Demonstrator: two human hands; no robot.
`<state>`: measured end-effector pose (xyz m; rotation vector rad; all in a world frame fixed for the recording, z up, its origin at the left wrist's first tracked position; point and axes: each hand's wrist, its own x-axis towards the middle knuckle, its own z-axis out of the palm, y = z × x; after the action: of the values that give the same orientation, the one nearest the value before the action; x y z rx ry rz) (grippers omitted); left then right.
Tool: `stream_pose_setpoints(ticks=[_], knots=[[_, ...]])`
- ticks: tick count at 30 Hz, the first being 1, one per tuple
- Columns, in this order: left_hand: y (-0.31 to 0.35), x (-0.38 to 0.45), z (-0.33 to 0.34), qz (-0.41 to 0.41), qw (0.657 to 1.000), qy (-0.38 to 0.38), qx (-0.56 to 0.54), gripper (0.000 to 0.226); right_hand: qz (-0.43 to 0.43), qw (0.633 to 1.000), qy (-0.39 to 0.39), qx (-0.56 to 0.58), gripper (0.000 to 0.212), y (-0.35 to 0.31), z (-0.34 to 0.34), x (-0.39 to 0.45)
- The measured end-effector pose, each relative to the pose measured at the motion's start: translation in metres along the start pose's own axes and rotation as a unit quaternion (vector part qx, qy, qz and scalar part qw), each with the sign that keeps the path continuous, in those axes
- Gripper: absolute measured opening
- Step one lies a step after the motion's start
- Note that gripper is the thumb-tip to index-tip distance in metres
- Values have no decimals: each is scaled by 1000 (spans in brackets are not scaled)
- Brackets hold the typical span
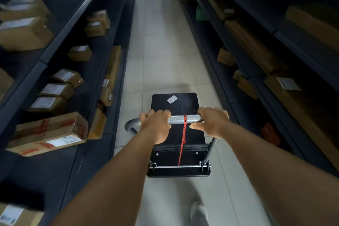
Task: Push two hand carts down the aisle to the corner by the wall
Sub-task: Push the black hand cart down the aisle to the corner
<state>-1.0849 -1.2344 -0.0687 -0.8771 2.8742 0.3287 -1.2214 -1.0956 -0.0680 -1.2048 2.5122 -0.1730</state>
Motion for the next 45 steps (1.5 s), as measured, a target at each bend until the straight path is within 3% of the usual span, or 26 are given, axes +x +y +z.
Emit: stream_pose_setpoints(ticks=[13, 19, 28, 45], knots=[[-11, 213, -44, -29, 999, -27, 2, 14, -24, 999, -21, 12, 36, 43, -69, 213], [-27, 319, -58, -31, 1000, -3, -5, 12, -23, 1000, -9, 1, 36, 55, -96, 319], [-60, 491, -98, -6, 1000, -13, -13, 13, -7, 1000, -2, 8, 34, 67, -146, 488], [-104, 799, -159, -53, 998, -14, 7, 11, -31, 1000, 1, 1, 36, 97, -234, 800]])
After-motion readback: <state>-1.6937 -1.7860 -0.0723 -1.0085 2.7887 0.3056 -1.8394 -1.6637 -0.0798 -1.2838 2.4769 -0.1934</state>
